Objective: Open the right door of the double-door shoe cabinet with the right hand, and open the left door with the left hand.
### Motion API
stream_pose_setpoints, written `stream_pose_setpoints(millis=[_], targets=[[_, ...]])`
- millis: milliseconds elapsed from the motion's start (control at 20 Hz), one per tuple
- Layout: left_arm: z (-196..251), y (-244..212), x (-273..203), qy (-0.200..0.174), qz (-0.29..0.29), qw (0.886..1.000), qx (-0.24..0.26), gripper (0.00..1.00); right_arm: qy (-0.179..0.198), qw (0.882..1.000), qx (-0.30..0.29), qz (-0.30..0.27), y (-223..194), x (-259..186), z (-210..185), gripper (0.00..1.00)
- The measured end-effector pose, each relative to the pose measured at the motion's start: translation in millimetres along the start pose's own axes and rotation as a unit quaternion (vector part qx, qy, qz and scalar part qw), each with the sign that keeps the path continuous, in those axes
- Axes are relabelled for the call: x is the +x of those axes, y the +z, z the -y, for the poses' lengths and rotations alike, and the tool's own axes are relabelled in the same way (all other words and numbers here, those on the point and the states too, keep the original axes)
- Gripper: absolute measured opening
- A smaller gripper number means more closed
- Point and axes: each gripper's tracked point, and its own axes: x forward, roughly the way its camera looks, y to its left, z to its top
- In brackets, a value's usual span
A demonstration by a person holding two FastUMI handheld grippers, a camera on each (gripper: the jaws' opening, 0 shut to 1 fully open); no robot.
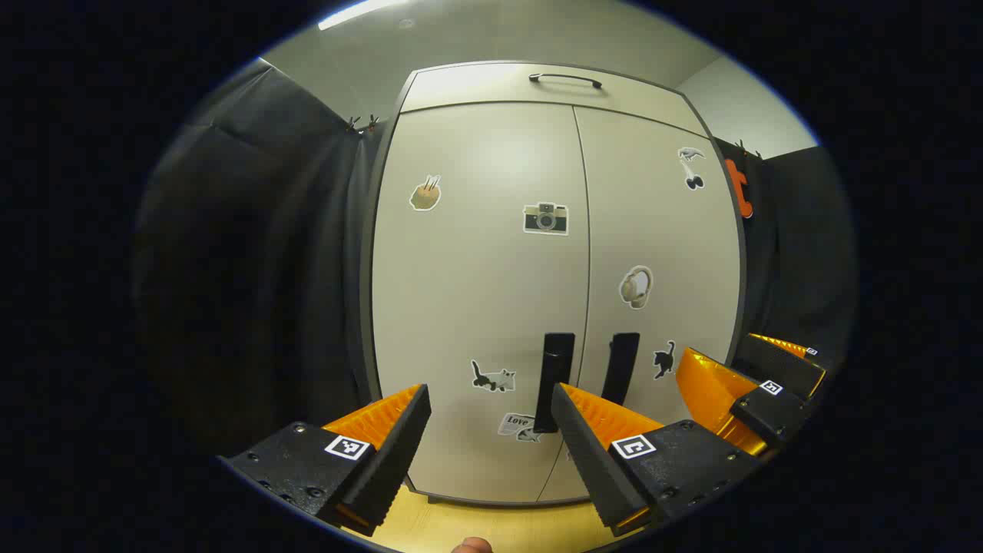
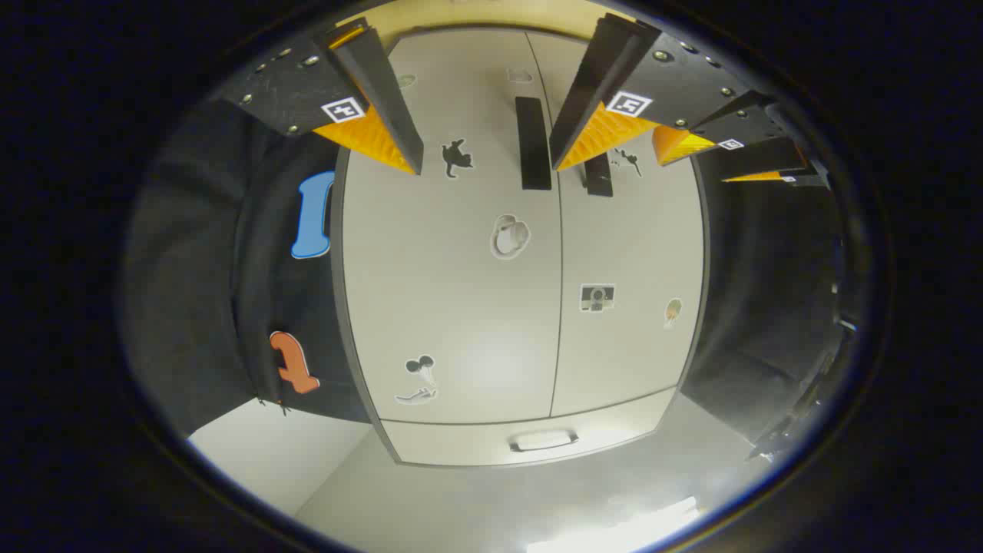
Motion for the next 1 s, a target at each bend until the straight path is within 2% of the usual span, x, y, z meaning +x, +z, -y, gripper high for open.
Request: stream_pose_setpoints(millis=[150, 200, 250, 650, 700, 750, 800, 1000], targets=[[-15, 2, 10, 0.006, 0.005, 1.0, 0.0, 0.99, -0.003, 1.0, 0.004, -0.006, -6, 13, -11, 0.98], [-19, 1, 13, 0.007, 0.005, 1.0, -0.002, 0.99, -0.004, 1.0, 0.003, -0.009, -9, 17, -13, 0.94], [-22, 1, 16, 0.006, 0.005, 1.0, -0.006, 0.99, -0.005, 1.0, 0.003, -0.012, -11, 21, -16, 0.98], [-33, 3, 38, 0.005, 0.009, 1.0, -0.002, 0.99, -0.021, 1.0, 0.01, -0.012, -13, 44, -21, 0.98], [-35, 3, 40, 0.006, 0.01, 1.0, -0.003, 0.99, -0.021, 1.0, 0.008, -0.014, -15, 47, -23, 0.94], [-36, 3, 42, 0.006, 0.01, 1.0, -0.003, 0.98, -0.019, 1.0, 0.008, -0.018, -18, 50, -25, 0.98], [-38, 1, 42, 0.007, 0.008, 1.0, -0.002, 0.99, -0.017, 1.0, 0.008, -0.022, -22, 53, -28, 0.93], [-50, -5, 45, 0.014, -0.001, 1.0, -0.004, 0.99, -0.022, 0.999, -0.003, -0.04, -40, 71, -34, 0.89]])
